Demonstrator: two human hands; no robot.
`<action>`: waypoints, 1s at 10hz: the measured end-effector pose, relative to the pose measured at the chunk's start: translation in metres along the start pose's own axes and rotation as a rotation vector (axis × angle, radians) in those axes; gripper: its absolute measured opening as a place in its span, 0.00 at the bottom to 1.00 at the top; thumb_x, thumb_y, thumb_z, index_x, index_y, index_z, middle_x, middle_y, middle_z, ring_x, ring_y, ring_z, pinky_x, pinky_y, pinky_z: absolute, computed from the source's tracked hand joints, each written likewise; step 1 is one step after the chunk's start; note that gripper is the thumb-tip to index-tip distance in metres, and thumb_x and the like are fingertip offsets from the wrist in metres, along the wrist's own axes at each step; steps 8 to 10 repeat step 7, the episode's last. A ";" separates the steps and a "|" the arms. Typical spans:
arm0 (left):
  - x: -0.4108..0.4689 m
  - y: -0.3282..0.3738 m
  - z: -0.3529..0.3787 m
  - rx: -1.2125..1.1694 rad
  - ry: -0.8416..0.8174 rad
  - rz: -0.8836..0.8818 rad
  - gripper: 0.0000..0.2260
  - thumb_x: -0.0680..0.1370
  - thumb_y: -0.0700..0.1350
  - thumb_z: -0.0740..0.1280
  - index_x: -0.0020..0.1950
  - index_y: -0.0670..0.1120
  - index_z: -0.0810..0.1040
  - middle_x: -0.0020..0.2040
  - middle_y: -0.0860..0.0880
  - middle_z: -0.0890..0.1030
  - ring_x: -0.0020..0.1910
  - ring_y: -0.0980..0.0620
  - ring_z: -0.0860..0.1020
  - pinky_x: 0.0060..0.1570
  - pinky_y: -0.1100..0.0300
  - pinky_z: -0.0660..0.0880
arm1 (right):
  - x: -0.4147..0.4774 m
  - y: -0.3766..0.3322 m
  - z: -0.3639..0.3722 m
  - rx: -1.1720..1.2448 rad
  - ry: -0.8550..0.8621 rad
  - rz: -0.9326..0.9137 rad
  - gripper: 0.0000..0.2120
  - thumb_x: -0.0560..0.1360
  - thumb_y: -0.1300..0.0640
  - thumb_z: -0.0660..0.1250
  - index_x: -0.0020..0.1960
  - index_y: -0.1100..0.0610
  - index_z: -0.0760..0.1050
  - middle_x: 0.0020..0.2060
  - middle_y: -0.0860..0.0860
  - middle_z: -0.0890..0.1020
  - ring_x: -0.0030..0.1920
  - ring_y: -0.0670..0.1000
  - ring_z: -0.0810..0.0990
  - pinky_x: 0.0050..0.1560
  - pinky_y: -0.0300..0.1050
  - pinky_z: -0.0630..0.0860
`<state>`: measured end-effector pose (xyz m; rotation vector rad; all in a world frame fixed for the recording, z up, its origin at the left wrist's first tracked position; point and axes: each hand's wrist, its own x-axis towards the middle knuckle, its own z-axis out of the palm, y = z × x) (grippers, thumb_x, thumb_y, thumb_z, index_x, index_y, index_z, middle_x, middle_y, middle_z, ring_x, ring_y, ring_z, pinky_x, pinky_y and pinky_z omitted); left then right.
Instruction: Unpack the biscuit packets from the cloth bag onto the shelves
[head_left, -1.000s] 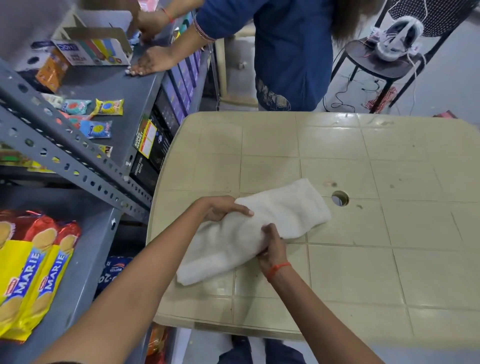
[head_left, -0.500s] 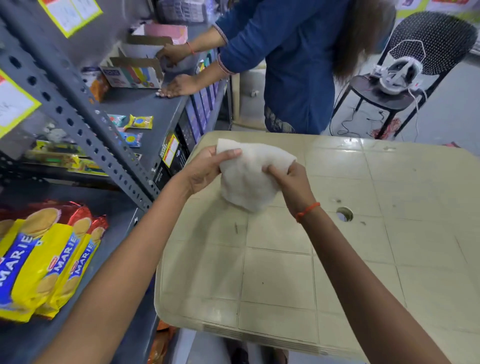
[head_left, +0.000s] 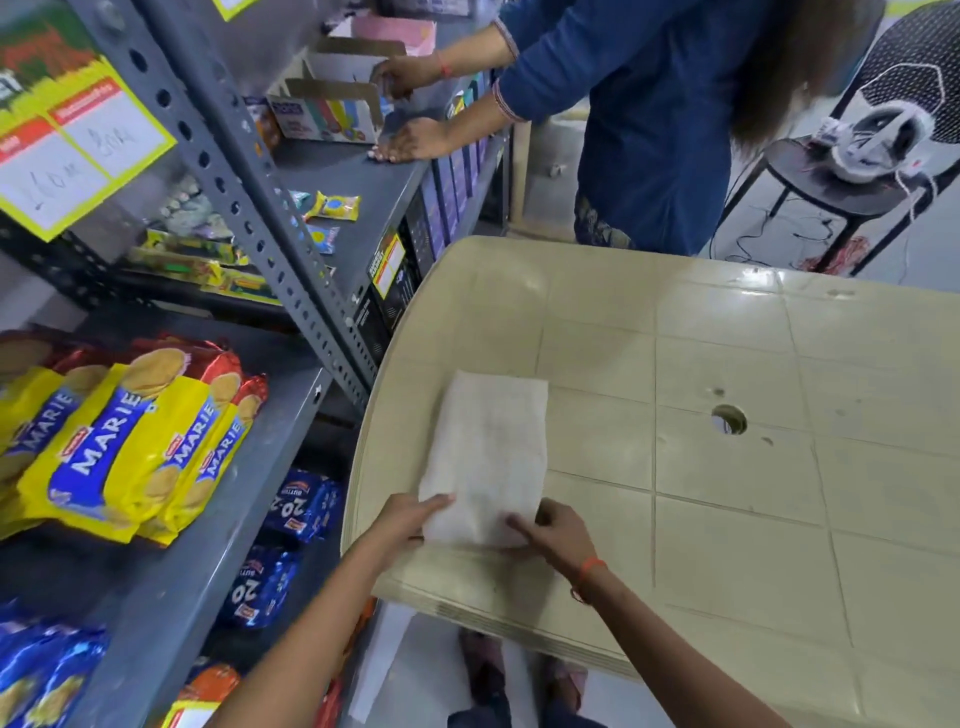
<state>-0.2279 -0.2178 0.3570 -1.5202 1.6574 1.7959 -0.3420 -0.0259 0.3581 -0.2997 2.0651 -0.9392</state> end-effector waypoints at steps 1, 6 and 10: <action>0.002 0.009 0.009 0.137 0.272 0.110 0.32 0.68 0.62 0.72 0.63 0.42 0.72 0.58 0.41 0.77 0.55 0.42 0.78 0.49 0.55 0.74 | 0.012 -0.018 -0.002 0.111 0.355 0.003 0.31 0.67 0.40 0.70 0.61 0.59 0.72 0.55 0.58 0.78 0.56 0.57 0.78 0.58 0.52 0.75; -0.013 0.002 -0.012 0.609 0.371 0.247 0.25 0.77 0.50 0.65 0.73 0.50 0.63 0.65 0.39 0.71 0.60 0.38 0.73 0.59 0.49 0.73 | 0.019 -0.056 0.049 -0.027 0.075 0.035 0.33 0.74 0.56 0.65 0.74 0.60 0.54 0.69 0.62 0.65 0.69 0.63 0.65 0.71 0.56 0.63; -0.029 0.047 0.005 0.766 0.442 0.448 0.21 0.78 0.48 0.63 0.70 0.49 0.66 0.66 0.42 0.70 0.63 0.40 0.70 0.59 0.47 0.73 | 0.021 -0.082 0.006 -0.040 0.116 0.095 0.25 0.76 0.52 0.63 0.68 0.64 0.65 0.66 0.64 0.72 0.64 0.62 0.72 0.64 0.51 0.71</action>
